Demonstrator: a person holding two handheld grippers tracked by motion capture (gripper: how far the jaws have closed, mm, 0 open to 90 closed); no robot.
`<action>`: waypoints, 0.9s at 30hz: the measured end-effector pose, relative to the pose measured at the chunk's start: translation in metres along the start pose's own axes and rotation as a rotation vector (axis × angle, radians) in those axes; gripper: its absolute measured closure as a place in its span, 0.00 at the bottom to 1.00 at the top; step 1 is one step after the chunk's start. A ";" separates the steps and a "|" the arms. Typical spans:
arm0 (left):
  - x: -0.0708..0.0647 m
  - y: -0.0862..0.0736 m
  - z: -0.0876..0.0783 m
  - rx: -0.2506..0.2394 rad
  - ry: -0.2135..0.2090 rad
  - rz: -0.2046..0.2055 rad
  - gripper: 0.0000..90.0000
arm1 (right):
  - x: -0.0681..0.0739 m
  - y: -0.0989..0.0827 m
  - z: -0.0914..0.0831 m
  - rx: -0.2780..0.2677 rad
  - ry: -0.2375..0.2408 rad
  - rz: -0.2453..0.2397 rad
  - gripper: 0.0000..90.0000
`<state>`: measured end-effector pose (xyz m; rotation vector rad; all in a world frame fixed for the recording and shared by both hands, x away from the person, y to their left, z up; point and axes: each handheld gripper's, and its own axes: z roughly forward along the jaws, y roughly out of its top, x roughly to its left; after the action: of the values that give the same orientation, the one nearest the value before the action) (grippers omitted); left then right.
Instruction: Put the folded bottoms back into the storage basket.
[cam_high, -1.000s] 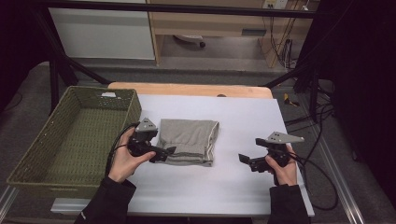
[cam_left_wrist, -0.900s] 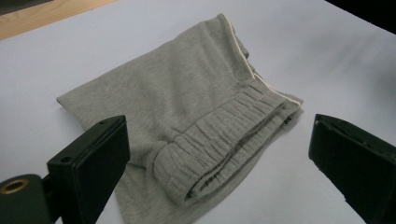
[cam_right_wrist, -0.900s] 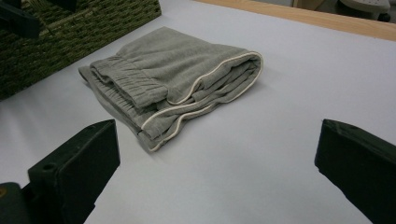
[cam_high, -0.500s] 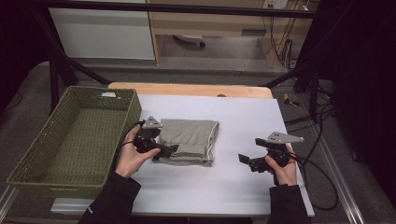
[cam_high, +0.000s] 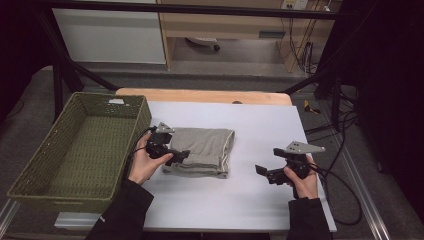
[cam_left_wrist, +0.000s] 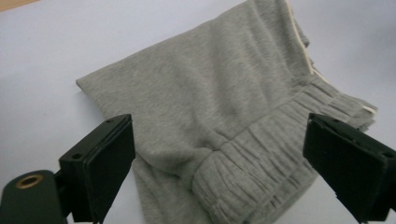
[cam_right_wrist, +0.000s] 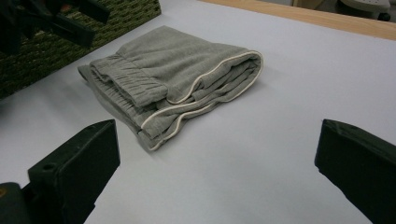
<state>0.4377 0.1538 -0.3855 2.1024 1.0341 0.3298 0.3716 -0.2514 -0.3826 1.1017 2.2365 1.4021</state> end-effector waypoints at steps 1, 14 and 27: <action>0.003 0.000 0.003 0.008 0.013 -0.006 0.11 | 0.000 0.000 0.000 0.001 0.000 -0.002 0.01; 0.019 -0.008 0.019 0.031 0.076 -0.057 0.26 | 0.000 0.000 0.001 0.003 0.002 -0.002 0.01; 0.031 -0.016 0.034 0.068 0.057 -0.125 0.34 | 0.001 0.000 0.002 0.005 0.003 -0.001 0.01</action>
<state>0.4663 0.1657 -0.4230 2.0869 1.2194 0.2979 0.3722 -0.2499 -0.3837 1.1007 2.2437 1.4000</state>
